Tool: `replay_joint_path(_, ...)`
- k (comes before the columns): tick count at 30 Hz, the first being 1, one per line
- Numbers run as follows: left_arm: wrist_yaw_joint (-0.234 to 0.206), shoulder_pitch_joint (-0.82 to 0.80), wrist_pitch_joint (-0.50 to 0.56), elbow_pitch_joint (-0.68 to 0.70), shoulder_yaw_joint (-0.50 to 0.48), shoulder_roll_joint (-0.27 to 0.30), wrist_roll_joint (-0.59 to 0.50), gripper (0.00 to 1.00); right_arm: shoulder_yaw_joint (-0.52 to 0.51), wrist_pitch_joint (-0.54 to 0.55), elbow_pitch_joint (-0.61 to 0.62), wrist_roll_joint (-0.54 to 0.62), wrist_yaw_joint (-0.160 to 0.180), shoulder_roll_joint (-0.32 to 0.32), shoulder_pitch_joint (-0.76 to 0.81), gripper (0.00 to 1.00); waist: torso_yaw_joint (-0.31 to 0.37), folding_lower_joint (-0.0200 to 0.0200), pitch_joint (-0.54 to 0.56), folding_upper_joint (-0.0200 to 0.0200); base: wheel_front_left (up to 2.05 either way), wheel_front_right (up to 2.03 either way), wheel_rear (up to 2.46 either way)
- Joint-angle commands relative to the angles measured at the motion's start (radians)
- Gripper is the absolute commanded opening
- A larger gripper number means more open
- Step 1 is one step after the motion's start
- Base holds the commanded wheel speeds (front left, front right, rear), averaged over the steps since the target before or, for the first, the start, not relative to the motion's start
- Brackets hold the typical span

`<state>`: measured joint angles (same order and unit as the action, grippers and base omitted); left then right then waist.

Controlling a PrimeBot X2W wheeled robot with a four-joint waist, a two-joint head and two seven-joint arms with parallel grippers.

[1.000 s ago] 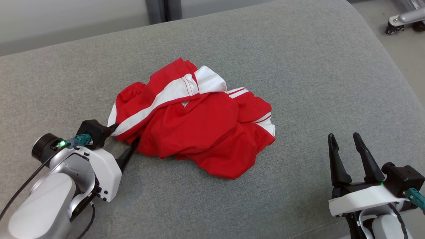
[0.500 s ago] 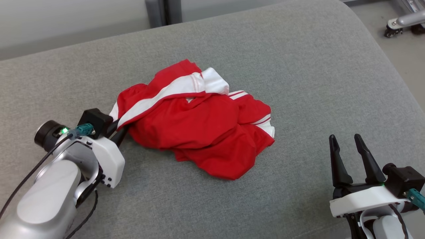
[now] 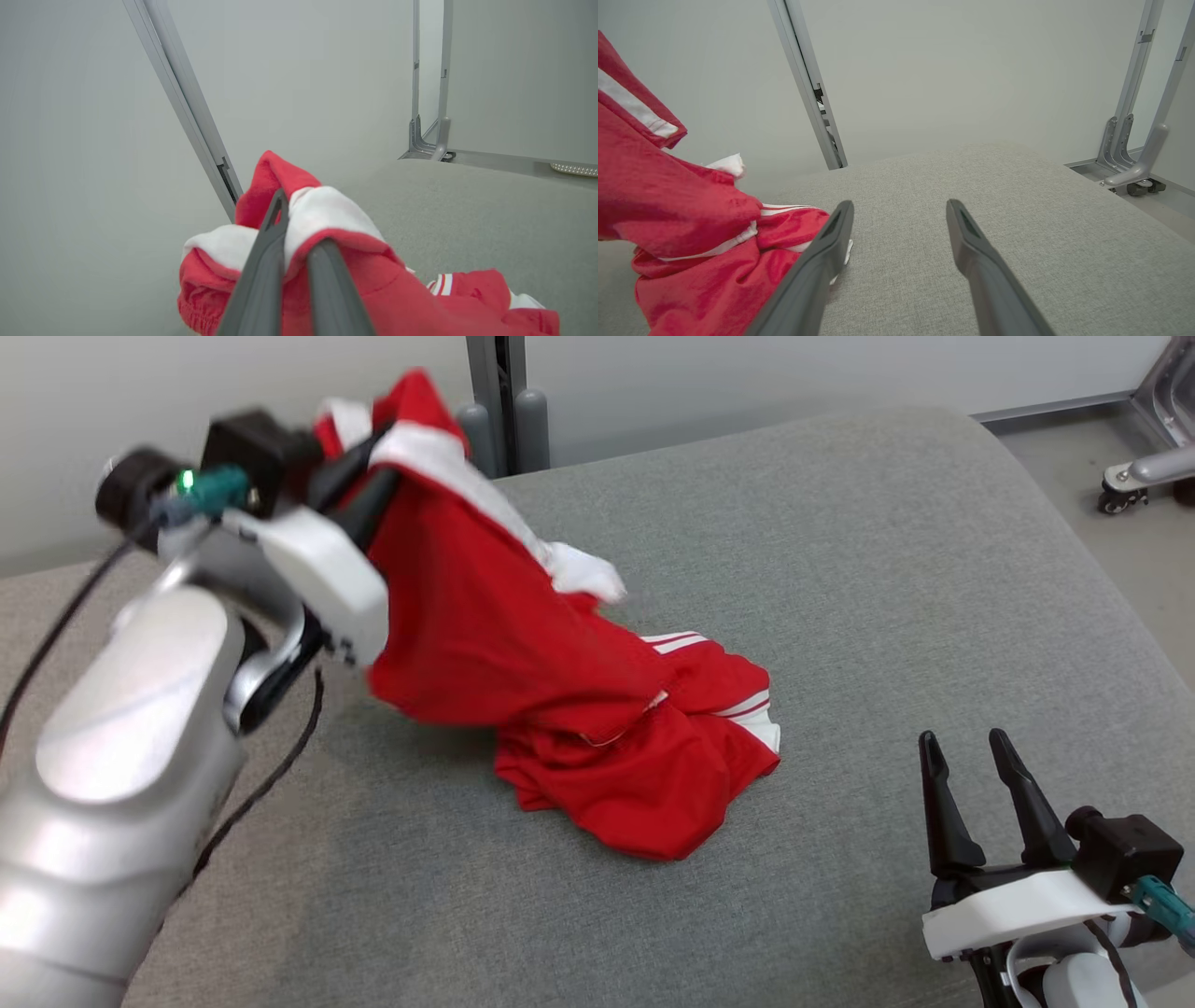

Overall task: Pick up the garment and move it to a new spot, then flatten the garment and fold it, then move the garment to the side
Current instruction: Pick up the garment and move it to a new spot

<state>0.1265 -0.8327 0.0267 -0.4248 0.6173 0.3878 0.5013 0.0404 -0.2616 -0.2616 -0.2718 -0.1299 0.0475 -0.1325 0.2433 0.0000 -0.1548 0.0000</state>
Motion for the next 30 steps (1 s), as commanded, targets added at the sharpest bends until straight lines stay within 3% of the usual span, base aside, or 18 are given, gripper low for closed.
replay_joint_path(1, 0.001, -0.061, 0.006, 0.004, -0.004, -0.019, 0.017, 0.0, 0.001, -0.005, -0.003, 0.005, -0.002, 0.006, 0.01, 1.0, 0.005, 0.0, 0.013, 0.0, 0.0, 0.0, 0.0)
replay_joint_path(17, 0.003, -0.434, 0.005, -0.048, 0.024, -0.095, 0.078, 0.0, -0.017, -0.005, -0.017, 0.009, -0.002, 0.005, 0.038, 1.0, 0.044, 0.0, 0.052, 0.0, 0.0, 0.0, 0.0)
replay_joint_path(25, 0.003, -0.463, -0.02, -0.067, 0.051, -0.098, 0.107, 0.0, -0.025, -0.005, -0.007, 0.009, -0.002, 0.006, 0.041, 1.0, 0.019, 0.0, 0.044, 0.0, 0.0, 0.0, 0.0)
replay_joint_path(30, 0.001, -0.434, -0.047, -0.088, 0.049, -0.074, 0.117, 0.0, -0.036, -0.005, 0.039, 0.029, -0.002, 0.005, 0.033, 1.0, -0.047, 0.0, 0.02, 0.0, 0.0, 0.0, 0.0)
